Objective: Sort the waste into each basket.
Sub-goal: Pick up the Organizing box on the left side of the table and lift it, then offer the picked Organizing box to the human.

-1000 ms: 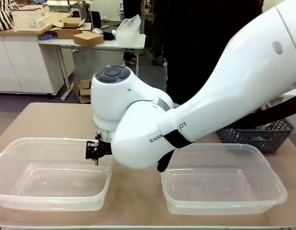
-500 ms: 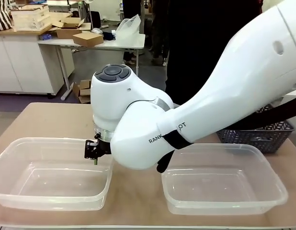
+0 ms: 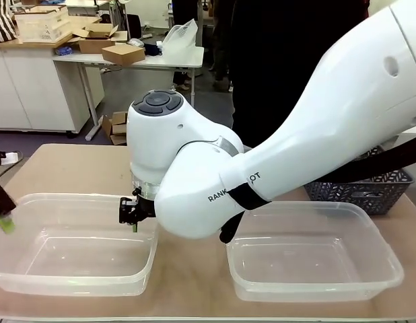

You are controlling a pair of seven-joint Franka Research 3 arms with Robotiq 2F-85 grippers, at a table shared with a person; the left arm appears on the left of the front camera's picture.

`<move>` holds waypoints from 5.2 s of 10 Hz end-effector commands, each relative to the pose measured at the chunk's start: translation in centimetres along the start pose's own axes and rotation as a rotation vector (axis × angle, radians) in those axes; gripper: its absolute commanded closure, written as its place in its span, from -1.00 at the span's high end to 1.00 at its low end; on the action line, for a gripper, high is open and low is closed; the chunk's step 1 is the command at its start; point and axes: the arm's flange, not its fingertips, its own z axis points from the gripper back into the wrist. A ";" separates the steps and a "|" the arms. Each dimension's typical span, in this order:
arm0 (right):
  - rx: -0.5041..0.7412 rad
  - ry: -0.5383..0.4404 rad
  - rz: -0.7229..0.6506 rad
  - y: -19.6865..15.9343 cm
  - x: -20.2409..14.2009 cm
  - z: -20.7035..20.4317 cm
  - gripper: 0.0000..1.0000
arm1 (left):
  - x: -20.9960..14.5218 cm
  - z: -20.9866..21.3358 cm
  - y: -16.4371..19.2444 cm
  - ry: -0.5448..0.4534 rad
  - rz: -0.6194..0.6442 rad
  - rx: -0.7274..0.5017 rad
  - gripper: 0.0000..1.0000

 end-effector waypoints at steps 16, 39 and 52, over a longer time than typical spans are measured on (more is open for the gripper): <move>-0.055 0.153 -0.014 -1.8 2.4 4.3 -1.00 | -4.9 1.9 -3.5 -0.095 0.045 0.018 -1.00; -0.080 -0.085 -0.344 -27.3 7.4 18.7 -0.93 | 12.4 14.5 -27.4 -0.097 0.047 -0.212 -0.89; -0.023 -0.041 -0.270 -25.5 7.9 20.3 -0.93 | 12.0 11.9 -28.9 -0.097 0.021 -0.205 -0.89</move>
